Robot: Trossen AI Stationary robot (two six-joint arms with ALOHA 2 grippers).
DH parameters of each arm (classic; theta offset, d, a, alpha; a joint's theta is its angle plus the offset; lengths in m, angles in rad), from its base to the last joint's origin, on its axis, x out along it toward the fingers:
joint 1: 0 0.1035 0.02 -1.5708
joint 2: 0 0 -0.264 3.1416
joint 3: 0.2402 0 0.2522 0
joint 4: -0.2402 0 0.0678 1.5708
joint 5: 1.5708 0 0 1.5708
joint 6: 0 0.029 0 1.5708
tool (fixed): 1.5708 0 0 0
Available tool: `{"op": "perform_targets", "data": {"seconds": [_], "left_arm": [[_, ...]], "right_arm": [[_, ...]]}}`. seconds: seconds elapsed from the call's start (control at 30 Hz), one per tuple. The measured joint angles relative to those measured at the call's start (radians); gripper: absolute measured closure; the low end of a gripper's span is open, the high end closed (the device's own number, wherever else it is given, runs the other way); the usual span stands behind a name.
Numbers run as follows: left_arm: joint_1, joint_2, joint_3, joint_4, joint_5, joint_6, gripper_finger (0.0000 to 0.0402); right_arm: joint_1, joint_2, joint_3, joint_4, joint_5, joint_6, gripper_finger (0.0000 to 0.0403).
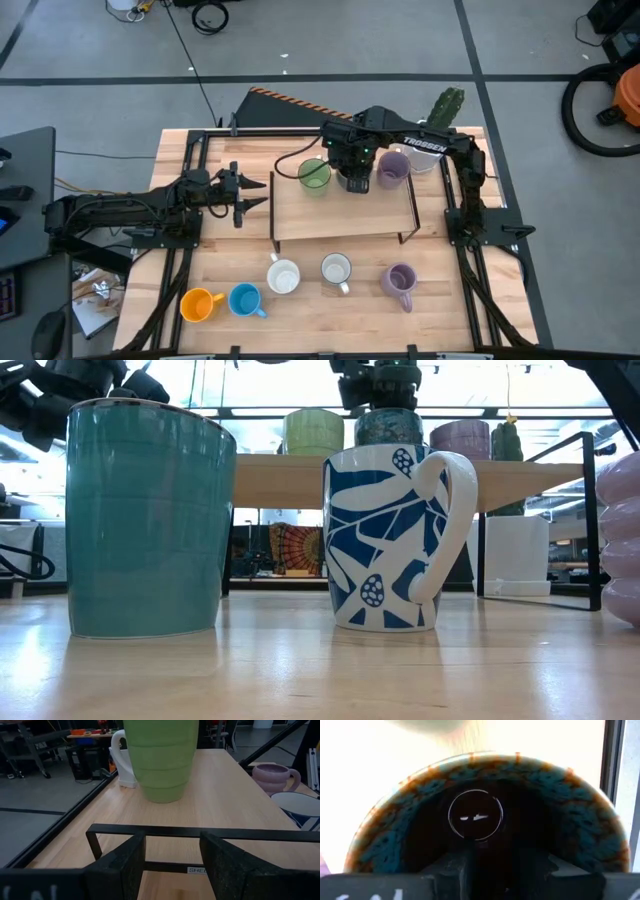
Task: Place coffee mugs
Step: Adjust the dark green mug on the shelf
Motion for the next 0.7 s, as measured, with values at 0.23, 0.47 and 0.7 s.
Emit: {"op": "perform_targets", "data": {"seconds": [0.23, 0.47, 0.7], "left_arm": [[0.000, 0.000, 0.000, -0.002, 0.000, 0.000, 0.0208], [0.000, 0.000, 0.000, -0.018, 0.000, 0.000, 0.0208], [0.000, 0.000, 0.000, -0.024, 0.000, -0.004, 0.0208]], "right_arm": [[0.000, 0.000, -0.002, -0.002, -0.001, 0.000, 0.0273], [0.000, 0.000, -0.002, -0.003, -0.025, 0.000, 0.0273], [-0.004, 0.000, -0.002, -0.002, -0.025, -0.005, 0.0273]]}}
